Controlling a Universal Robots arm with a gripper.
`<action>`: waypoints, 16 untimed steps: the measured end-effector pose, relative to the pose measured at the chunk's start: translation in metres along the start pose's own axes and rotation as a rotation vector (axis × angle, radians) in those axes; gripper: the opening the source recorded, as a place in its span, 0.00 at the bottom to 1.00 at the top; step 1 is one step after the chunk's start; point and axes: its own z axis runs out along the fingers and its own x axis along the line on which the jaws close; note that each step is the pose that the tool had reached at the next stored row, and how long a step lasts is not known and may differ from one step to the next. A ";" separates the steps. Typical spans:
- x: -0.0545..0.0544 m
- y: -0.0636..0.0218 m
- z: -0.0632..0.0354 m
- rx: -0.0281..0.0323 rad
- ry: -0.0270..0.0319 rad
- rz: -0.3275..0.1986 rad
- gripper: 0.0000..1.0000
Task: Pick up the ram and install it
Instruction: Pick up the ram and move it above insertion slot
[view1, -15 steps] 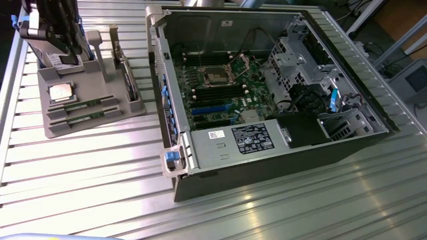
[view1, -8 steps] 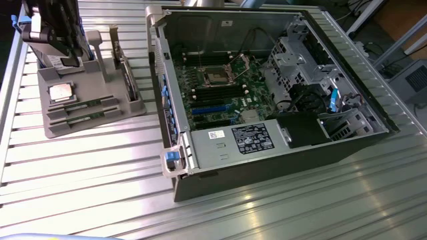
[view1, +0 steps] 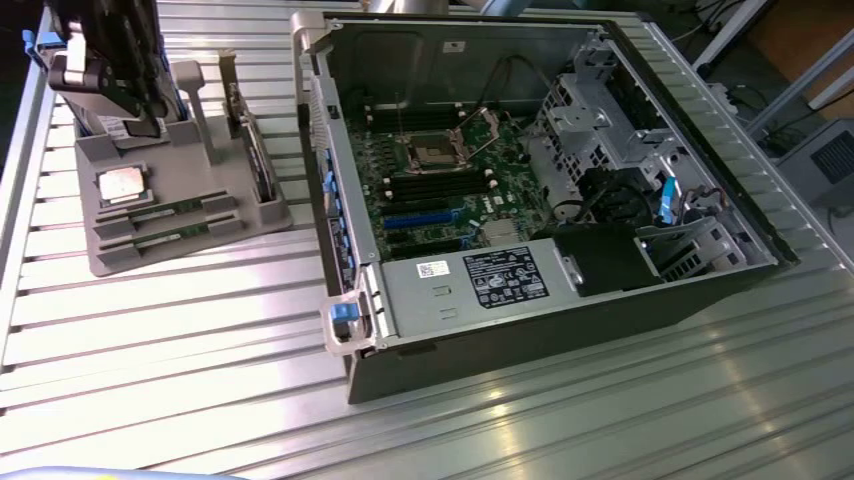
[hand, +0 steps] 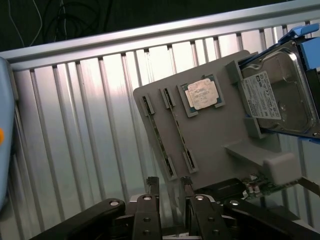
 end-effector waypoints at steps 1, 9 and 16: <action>0.000 0.0000 0.0009 0.0000 0.0001 0.000 0.30; 0.000 -0.0001 0.0051 0.0000 0.0000 0.000 0.30; 0.000 -0.0002 0.0102 0.0000 0.0000 0.000 0.30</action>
